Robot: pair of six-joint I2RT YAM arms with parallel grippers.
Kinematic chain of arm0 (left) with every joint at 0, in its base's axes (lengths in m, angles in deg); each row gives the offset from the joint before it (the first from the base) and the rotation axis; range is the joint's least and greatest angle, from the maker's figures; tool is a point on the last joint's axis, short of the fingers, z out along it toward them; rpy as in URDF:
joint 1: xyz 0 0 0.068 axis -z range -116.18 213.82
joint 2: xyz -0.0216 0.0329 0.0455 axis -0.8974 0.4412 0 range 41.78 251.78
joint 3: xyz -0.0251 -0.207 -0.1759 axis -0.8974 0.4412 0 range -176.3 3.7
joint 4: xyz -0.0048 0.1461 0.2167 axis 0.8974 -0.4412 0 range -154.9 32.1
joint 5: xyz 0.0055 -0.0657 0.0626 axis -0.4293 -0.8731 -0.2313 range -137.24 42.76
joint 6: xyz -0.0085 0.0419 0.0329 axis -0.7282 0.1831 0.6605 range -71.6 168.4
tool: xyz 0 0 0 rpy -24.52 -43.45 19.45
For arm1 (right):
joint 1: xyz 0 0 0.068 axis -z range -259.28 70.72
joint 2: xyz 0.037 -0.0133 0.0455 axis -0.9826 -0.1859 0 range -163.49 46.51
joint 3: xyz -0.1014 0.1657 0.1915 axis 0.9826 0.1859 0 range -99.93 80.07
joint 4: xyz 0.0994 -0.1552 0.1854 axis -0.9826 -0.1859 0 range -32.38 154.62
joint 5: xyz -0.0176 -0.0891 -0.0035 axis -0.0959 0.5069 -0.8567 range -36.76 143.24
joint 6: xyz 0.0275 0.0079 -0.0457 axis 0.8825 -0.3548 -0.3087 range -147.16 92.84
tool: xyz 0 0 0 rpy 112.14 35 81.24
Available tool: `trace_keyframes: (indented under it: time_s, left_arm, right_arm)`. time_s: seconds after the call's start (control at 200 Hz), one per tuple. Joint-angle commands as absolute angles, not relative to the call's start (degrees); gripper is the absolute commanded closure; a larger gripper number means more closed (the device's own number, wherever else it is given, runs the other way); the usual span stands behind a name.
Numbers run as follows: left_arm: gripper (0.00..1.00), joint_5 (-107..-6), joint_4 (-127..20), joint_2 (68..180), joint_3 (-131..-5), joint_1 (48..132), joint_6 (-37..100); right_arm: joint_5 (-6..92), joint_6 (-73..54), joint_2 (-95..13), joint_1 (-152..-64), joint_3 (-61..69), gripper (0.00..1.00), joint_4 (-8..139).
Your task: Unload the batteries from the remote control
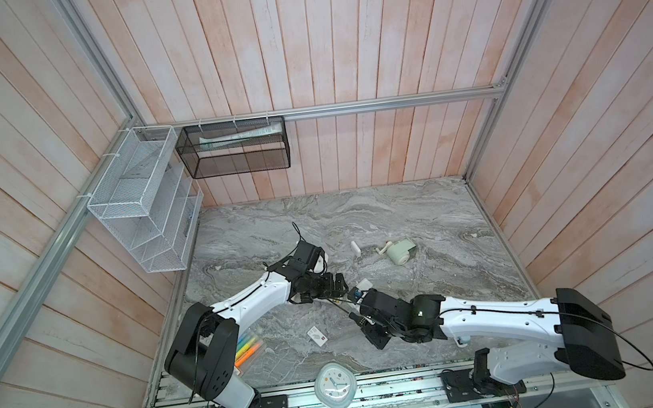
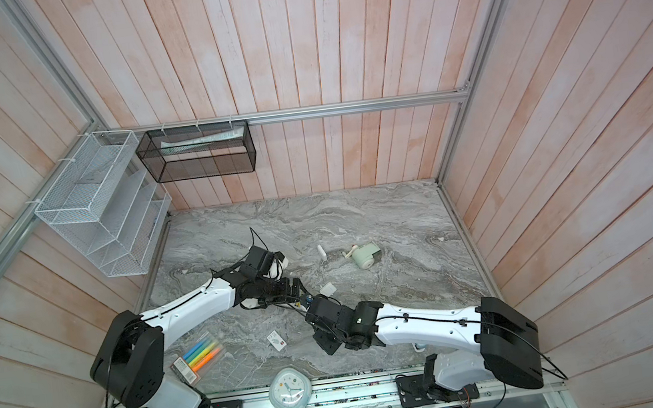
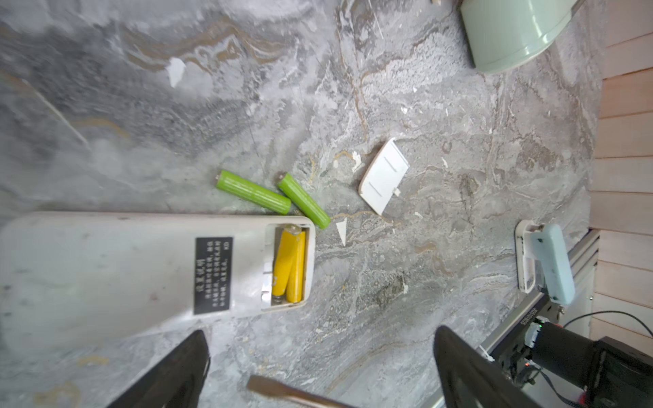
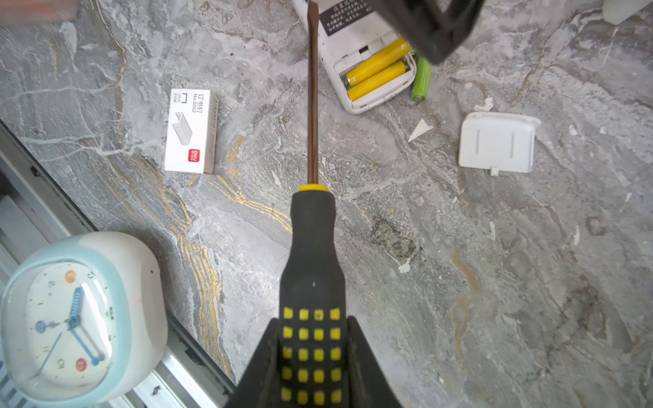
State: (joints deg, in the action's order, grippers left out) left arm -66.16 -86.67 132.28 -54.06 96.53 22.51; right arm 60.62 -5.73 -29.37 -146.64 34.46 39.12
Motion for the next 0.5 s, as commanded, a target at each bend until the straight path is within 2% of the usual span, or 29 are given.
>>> trace_keyframes:
  time_s: [0.0,0.175,0.495]
  left_arm:
    - [0.00,-62.00,-89.95,130.35,-55.28,93.39,26.49]
    - [0.00,-59.54,-89.44,133.21,-56.76,90.26,29.15]
    - [0.00,-60.30,-86.41,141.23,-60.69,90.27,30.49]
  right_arm:
    - [59.75,-4.81,-29.66,-146.35,35.45,1.00,38.46]
    - [59.34,-3.44,-31.18,-145.17,36.20,1.00,38.48]
    - [56.87,-3.41,-31.23,-143.62,38.10,1.00,39.94]
